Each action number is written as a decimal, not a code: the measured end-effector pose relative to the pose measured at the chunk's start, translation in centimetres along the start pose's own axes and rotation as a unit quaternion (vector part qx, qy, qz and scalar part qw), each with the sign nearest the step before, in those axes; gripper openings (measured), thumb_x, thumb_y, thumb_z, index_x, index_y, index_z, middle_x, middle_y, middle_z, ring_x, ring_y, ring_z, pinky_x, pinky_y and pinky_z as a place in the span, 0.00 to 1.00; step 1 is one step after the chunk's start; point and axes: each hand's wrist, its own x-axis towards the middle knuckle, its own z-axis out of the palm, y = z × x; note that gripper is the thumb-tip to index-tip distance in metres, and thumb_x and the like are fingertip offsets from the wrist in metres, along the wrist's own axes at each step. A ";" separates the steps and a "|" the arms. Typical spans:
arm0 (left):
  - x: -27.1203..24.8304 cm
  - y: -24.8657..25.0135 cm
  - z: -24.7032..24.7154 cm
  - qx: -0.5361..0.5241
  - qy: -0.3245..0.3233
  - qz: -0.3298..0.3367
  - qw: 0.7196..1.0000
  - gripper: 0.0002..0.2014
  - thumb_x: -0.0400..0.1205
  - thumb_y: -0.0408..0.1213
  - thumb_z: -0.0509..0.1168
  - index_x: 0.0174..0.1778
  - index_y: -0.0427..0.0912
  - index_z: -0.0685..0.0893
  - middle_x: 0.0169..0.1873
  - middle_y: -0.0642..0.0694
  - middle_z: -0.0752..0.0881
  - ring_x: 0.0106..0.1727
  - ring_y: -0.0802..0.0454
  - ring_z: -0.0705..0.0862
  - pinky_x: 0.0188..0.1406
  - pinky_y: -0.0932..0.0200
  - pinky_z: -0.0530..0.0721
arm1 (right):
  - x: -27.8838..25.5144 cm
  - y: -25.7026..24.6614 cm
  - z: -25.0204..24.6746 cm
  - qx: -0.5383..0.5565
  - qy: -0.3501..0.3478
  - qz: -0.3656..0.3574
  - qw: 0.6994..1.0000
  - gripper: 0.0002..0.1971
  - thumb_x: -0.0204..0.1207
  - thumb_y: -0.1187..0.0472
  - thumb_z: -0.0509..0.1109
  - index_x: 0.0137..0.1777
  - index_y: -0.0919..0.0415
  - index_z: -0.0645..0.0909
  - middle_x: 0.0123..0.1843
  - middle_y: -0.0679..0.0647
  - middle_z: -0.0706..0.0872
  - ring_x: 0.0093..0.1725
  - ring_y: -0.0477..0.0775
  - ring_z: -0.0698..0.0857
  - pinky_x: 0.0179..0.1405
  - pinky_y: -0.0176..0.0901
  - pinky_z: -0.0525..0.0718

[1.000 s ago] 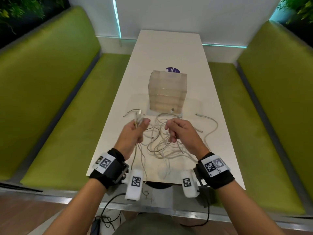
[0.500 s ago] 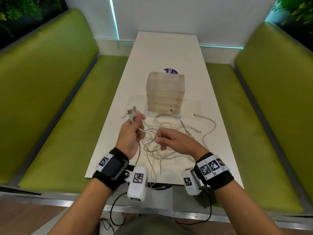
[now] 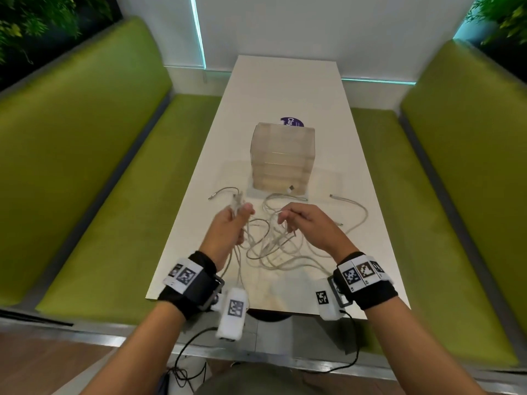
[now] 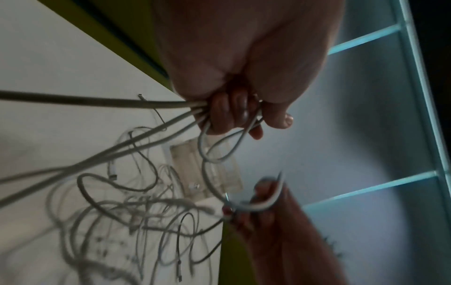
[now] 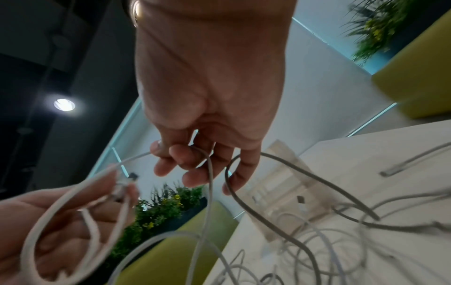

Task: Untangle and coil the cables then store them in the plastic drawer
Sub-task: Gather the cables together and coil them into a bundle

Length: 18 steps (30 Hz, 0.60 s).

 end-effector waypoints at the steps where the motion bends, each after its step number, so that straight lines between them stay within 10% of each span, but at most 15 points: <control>1: -0.3 -0.3 0.8 0.017 -0.022 -0.003 1.000 0.11 0.84 0.47 0.62 0.44 0.42 0.81 0.26 0.53 0.67 0.23 0.58 0.63 0.21 0.65 0.64 | 0.0 -0.5 0.3 0.001 -0.007 -0.004 1.000 0.11 0.83 0.59 0.63 0.41 0.54 0.84 0.31 0.41 0.83 0.33 0.43 0.80 0.41 0.42 0.79; 12: -1.0 0.7 2.1 0.015 -0.057 0.010 0.998 0.11 0.85 0.41 0.62 0.36 0.47 0.82 0.22 0.56 0.71 0.24 0.57 0.67 0.25 0.62 0.68 | 0.3 -0.9 0.9 -0.041 -0.019 0.005 0.999 0.08 0.83 0.58 0.64 0.43 0.57 0.82 0.33 0.46 0.81 0.34 0.44 0.77 0.36 0.34 0.74; 18: -0.4 1.5 0.8 -0.030 -0.002 0.014 0.999 0.12 0.85 0.41 0.61 0.36 0.43 0.77 0.26 0.49 0.72 0.25 0.54 0.69 0.26 0.59 0.69 | 0.6 2.7 0.6 -0.145 -0.035 0.049 0.988 0.10 0.82 0.59 0.62 0.39 0.55 0.79 0.36 0.43 0.81 0.38 0.46 0.79 0.43 0.50 0.77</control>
